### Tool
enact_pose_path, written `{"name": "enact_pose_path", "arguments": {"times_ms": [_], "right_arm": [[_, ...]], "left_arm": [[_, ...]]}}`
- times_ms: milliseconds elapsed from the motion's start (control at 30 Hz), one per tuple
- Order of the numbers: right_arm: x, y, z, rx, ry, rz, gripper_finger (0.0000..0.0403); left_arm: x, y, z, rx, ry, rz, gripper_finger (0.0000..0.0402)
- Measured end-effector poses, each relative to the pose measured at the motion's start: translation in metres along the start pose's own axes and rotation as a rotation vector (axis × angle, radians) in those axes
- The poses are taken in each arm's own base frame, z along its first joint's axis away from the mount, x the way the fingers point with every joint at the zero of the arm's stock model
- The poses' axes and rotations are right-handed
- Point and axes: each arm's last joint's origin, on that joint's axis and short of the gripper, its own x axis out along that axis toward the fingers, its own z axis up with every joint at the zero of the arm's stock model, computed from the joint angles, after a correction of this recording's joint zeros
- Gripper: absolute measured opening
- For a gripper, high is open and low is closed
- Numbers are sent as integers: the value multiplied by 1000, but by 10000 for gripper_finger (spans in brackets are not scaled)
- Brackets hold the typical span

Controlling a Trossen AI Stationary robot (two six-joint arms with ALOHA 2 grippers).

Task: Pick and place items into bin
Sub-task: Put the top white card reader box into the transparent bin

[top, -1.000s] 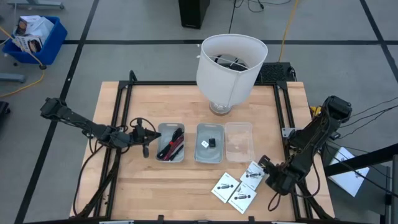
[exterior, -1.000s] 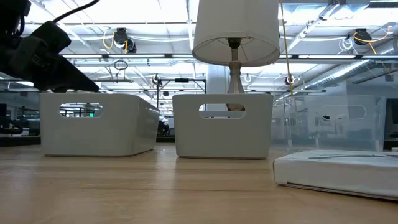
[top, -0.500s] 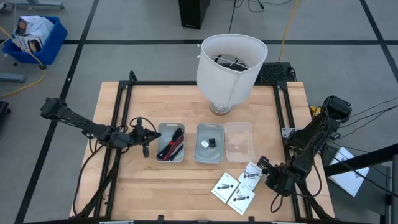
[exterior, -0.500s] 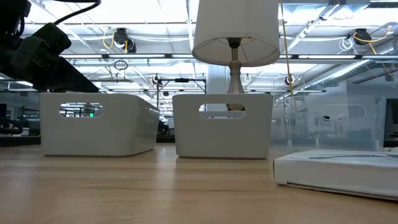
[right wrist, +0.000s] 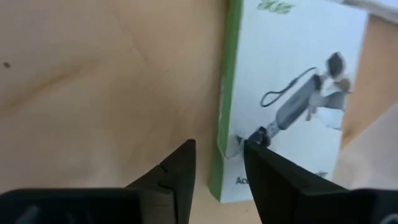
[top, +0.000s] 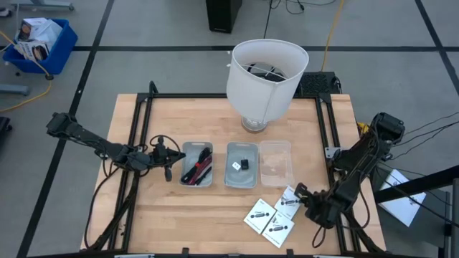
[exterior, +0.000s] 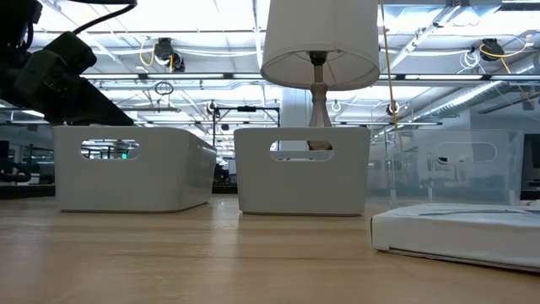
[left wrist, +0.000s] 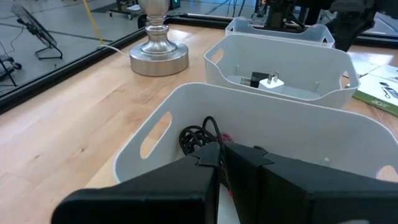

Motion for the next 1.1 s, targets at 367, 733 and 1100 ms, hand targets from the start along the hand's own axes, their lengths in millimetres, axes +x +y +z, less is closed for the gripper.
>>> {"name": "enact_pose_path", "arguments": {"times_ms": [367, 733, 1100], "right_arm": [[15, 4, 4, 11, 38, -8, 91], [13, 3, 5, 192, 10, -8, 6], [-27, -3, 19, 206, -66, -56, 1]], "left_arm": [[0, 0, 0, -4, 0, -1, 31], [0, 0, 0, -24, 0, -1, 31], [0, 0, -1, -77, 6, 0, 31]]}}
